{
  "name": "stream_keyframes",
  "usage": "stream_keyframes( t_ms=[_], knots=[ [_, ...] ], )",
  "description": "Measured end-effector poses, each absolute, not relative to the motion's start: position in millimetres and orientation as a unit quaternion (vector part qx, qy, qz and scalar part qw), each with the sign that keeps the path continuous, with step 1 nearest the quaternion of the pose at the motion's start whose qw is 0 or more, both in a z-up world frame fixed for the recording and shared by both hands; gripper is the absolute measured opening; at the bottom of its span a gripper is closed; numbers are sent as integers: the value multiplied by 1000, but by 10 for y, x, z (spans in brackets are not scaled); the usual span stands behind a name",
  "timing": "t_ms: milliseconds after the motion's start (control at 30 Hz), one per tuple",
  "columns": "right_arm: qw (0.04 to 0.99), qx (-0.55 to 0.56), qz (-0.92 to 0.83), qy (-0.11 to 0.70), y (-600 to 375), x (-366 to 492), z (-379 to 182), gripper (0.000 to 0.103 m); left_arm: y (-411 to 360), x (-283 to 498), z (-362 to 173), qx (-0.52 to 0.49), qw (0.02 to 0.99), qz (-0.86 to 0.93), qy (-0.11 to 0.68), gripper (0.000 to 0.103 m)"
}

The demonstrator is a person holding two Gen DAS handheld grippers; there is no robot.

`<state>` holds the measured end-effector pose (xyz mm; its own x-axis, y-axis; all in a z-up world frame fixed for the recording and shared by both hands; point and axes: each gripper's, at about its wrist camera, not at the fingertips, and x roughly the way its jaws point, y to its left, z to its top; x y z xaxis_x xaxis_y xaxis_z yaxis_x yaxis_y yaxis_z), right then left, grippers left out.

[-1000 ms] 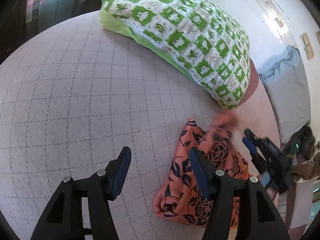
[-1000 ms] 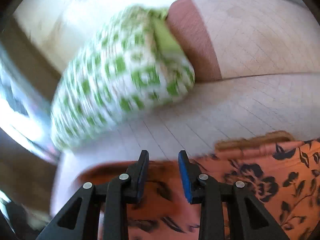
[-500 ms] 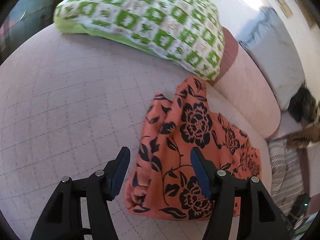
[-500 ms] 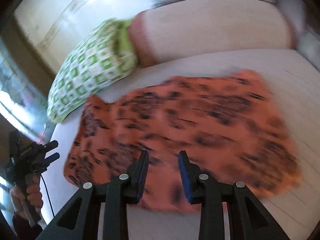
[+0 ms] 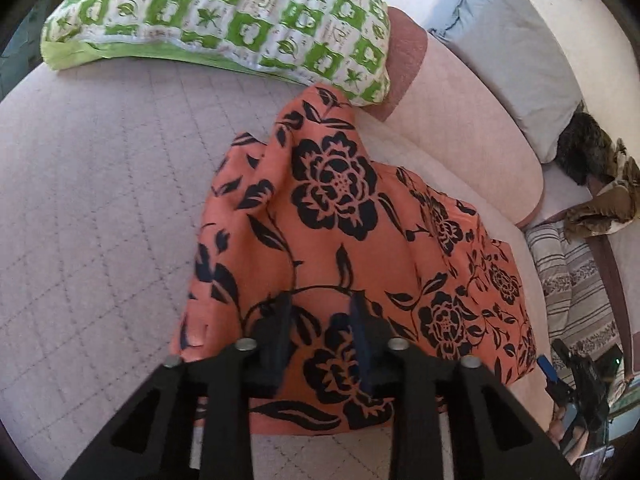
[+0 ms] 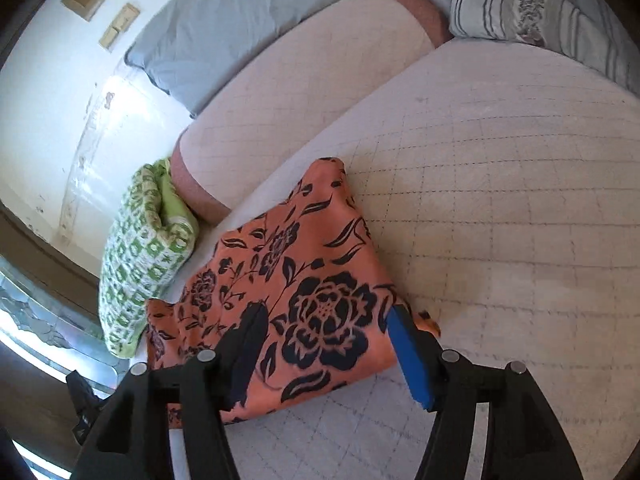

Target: Fold small clothes

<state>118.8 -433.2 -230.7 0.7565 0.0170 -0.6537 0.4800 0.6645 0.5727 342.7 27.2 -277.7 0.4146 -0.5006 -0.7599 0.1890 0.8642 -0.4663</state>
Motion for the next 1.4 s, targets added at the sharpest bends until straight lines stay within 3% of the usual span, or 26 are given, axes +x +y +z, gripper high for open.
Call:
stream_keyframes(
  t_ms=[67, 167, 433, 600, 733, 767, 833, 900, 1133, 1167, 1233, 1267, 1300, 1400],
  knots=[
    [851, 406, -144, 302, -4401, 1227, -2326, 66, 240, 3418, -2772, -145, 832, -207, 494, 31],
    [849, 430, -126, 279, -4460, 1259, -2345, 66, 156, 3411, -2786, -129, 834, -209, 493, 0],
    [851, 420, -73, 307, -4220, 1604, -2434, 66, -29, 3224, -2569, -125, 849, -233, 458, 0],
    [805, 432, -113, 391, -4266, 1753, -2926, 62, 321, 3111, -2695, -173, 839, -174, 485, 0],
    [832, 358, -116, 408, -4072, 1738, -2800, 62, 565, 2959, -2687, -183, 851, -135, 474, 0],
    [842, 332, -117, 410, -4003, 1729, -2780, 62, 629, 2903, -2691, -190, 849, -131, 475, 2],
    [851, 298, -117, 416, -3929, 1727, -2756, 62, 705, 2838, -2717, -201, 847, -123, 476, 24],
    [853, 290, -110, 421, -3913, 1702, -2751, 62, 751, 2797, -2733, -220, 846, -113, 473, 65],
    [836, 346, -86, 417, -4042, 1618, -2782, 62, 473, 3002, -2729, -156, 873, -104, 449, 68],
    [836, 346, -84, 418, -4058, 1613, -2788, 62, 433, 3078, -2763, -148, 872, -104, 454, 68],
    [835, 345, -82, 421, -4061, 1630, -2786, 63, 414, 3196, -2792, -139, 877, -97, 450, 55],
    [835, 346, -82, 421, -4052, 1618, -2780, 64, 406, 3245, -2805, -132, 878, -94, 451, 40],
    [834, 347, -81, 421, -4050, 1625, -2777, 65, 395, 3296, -2832, -125, 877, -93, 454, 32],
    [835, 339, -80, 425, -4020, 1654, -2773, 68, 392, 3310, -2860, -130, 874, -107, 455, 18]
  ],
)
